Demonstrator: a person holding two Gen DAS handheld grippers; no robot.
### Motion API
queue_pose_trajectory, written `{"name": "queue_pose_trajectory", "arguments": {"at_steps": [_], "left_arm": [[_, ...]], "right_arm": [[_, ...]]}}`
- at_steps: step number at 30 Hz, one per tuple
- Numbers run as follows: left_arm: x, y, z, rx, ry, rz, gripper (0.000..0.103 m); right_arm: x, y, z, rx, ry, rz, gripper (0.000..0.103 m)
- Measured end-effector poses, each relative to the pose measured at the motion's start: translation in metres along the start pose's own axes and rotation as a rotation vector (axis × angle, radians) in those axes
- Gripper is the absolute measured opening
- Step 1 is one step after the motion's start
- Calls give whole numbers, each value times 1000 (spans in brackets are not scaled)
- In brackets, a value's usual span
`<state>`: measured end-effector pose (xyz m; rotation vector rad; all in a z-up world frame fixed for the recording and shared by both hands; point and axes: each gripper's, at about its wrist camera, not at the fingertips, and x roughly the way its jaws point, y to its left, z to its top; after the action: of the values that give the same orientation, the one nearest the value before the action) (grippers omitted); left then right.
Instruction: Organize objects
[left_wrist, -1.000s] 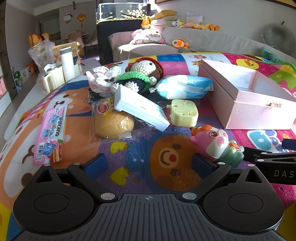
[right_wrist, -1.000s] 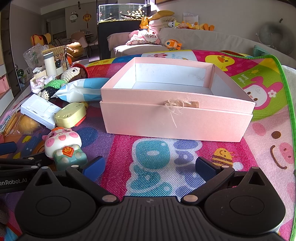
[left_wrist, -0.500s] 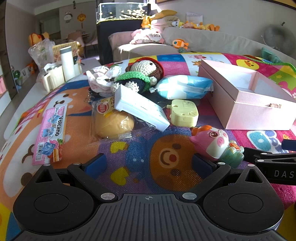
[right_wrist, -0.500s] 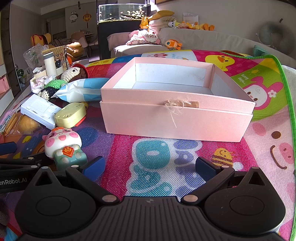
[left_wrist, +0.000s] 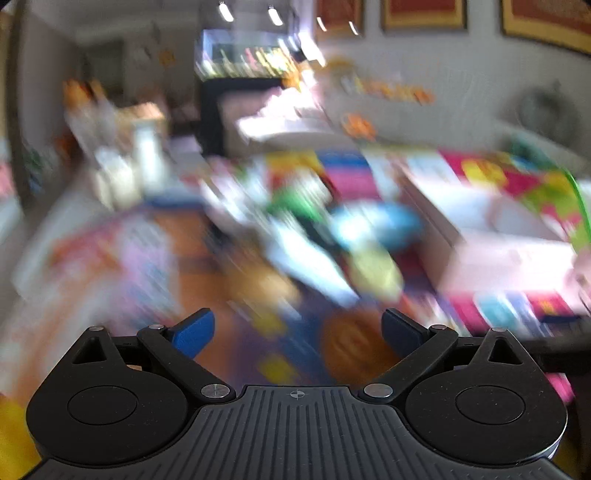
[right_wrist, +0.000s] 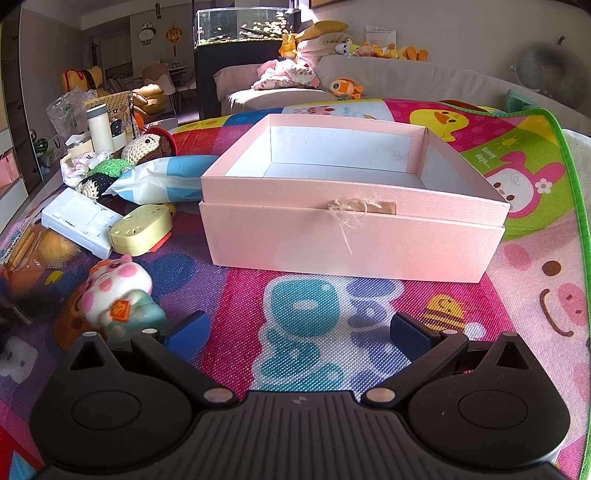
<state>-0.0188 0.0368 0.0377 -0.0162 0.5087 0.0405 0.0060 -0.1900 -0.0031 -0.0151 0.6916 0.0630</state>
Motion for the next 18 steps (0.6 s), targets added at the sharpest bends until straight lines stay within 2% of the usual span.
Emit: {"name": "queue_pose_trajectory", "arguments": {"at_steps": [2,3,5,7,11,13,14,15,16,18], "left_arm": [[0,19,14,-13,-49,90,100],[7,30,20,-13,-48,125,100],[30,51,26,-33,46,155,100],[52,70,26,-96,137,134,100],[76,86,17,-149,224,142,97],[78,87,12,-142,227,141,83],[78,85,12,-123,216,150,79],[77,84,13,-101,205,146,63],[76,84,15,-92,197,126,52],[72,84,16,-96,193,83,49]], "right_arm": [[0,0,0,-1,0,-1,103],[0,0,0,0,0,0,103],[0,-1,0,3,0,2,103],[0,0,0,2,0,8,103],[0,-4,3,-31,32,46,103],[0,-7,7,-40,69,70,103],[0,-6,8,-50,82,70,103],[-1,-8,8,-57,87,70,103],[-2,-8,8,-57,90,72,103],[-1,-9,8,-63,93,76,103]]}}
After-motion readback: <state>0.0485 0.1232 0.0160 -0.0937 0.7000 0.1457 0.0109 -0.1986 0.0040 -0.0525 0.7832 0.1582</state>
